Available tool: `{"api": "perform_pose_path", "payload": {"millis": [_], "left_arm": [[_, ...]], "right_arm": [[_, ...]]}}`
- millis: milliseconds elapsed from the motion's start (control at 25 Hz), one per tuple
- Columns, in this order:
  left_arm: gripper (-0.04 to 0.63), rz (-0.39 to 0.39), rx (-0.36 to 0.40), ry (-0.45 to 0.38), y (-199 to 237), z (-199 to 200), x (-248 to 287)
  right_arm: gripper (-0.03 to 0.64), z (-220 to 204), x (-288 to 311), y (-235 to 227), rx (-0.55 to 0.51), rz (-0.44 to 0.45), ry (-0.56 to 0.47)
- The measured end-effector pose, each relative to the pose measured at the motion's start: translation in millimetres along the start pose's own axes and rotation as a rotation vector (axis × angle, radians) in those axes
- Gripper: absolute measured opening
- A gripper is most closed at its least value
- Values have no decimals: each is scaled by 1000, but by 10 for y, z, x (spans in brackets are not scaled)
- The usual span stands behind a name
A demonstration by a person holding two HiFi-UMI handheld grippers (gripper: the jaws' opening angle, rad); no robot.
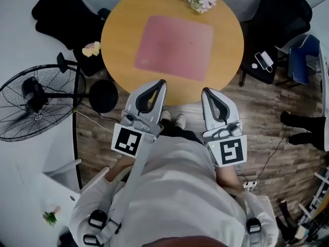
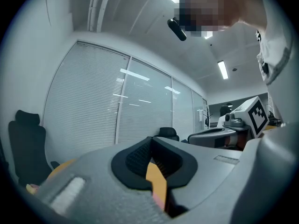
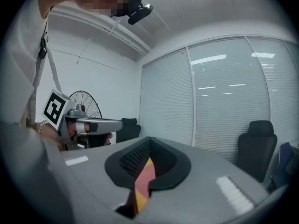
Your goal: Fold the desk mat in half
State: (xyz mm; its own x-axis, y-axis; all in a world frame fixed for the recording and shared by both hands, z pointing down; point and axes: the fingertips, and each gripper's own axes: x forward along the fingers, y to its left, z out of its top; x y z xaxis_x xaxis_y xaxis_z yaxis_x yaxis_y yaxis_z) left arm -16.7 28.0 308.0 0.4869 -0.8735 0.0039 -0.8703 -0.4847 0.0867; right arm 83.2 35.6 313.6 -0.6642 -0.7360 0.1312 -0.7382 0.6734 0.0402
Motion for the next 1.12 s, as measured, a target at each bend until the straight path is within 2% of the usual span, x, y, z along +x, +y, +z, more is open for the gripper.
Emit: {"api": "perform_pose_path", "payload": {"millis": [120,320,600,760,1120], "left_arm": [[-3,8,3,5,133,-26,98],[-3,1,-2,3,405,-47,251],[-3,-25,9,1,1021,-30,482],[-3,-45,19,2,1356,-59,608],[18,-77,11,32,1838,-228,740]], "right_arm": [[5,-76,136,-88,7,-10,25],[5,26,471,-156,-5,-29,-13],[5,102,1021,-265,-65,-61,-18],[5,61,1305,-318,-79,-101,13],[5,61,1735,-272,-40,-148,3]]}}
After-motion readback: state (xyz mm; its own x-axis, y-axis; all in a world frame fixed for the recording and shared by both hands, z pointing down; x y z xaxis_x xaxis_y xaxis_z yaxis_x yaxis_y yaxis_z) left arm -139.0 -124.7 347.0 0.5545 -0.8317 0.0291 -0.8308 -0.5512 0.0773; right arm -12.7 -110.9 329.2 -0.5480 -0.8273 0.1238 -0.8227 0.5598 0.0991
